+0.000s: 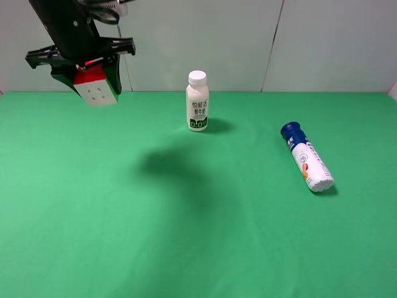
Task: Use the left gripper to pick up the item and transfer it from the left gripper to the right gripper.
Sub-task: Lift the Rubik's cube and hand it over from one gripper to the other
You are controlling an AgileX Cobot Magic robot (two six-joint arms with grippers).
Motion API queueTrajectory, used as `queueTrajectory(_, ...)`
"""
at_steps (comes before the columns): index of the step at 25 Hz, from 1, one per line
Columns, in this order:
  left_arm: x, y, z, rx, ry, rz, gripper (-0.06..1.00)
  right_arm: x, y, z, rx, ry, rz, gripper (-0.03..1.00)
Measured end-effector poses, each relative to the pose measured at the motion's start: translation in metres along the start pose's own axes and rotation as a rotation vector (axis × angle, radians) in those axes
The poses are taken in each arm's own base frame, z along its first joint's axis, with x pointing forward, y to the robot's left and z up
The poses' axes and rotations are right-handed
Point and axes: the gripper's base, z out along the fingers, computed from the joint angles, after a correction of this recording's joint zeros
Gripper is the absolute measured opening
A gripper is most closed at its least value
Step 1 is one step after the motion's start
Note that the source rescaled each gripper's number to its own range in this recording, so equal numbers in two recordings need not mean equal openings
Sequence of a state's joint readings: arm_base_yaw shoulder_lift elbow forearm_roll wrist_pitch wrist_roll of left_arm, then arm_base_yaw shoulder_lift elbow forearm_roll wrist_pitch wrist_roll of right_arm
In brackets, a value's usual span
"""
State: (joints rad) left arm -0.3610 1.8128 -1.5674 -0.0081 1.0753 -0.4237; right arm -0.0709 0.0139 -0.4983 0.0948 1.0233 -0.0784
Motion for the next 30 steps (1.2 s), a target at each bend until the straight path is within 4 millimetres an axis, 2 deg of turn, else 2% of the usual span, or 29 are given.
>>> queueTrajectory(5,0.008,-0.007,-0.018,0.11,0.009,0.018,0.0,0.0,0.0,0.0,0.0,0.0,0.0,1.0)
queueTrajectory(20,0.035,-0.067,-0.024,0.355,0.044,0.164,0.0,0.0,0.0,0.0,0.0,0.0,0.0,1.0)
queueTrajectory(30,0.05,-0.093,-0.028,0.469,0.066,0.233,0.0,0.0,0.0,0.0,0.0,0.0,0.0,1.0)
